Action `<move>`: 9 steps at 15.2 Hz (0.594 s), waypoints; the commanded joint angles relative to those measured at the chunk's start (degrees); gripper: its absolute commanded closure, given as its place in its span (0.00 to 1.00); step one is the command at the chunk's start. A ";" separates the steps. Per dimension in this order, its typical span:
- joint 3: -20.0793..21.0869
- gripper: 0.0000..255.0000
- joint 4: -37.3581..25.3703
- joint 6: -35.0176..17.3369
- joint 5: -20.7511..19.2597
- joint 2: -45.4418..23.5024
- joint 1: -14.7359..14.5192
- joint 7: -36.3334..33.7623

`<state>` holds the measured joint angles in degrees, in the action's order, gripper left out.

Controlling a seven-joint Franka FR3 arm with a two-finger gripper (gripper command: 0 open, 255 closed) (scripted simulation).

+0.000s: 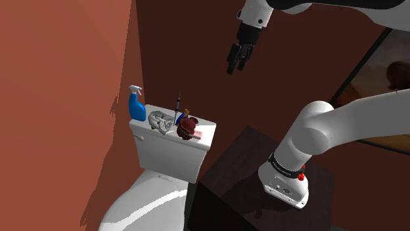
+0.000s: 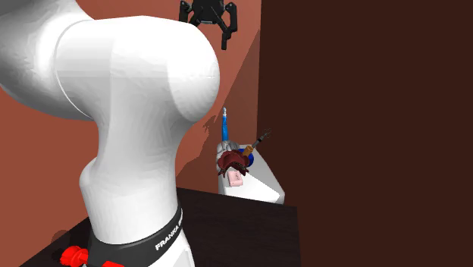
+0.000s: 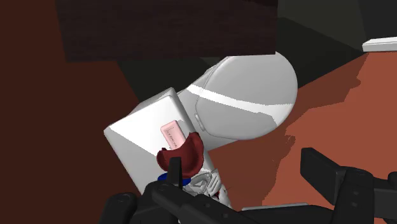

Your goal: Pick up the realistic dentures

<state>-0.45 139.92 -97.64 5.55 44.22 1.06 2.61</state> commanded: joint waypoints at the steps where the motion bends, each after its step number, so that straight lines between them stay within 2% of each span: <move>1: 0.00 0.00 0.00 0.00 0.00 0.00 0.00 0.00; 9: 1.18 0.00 11.75 -19.54 3.77 -5.64 0.94 -4.06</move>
<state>0.57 150.35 -114.44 8.74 39.55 1.95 -0.95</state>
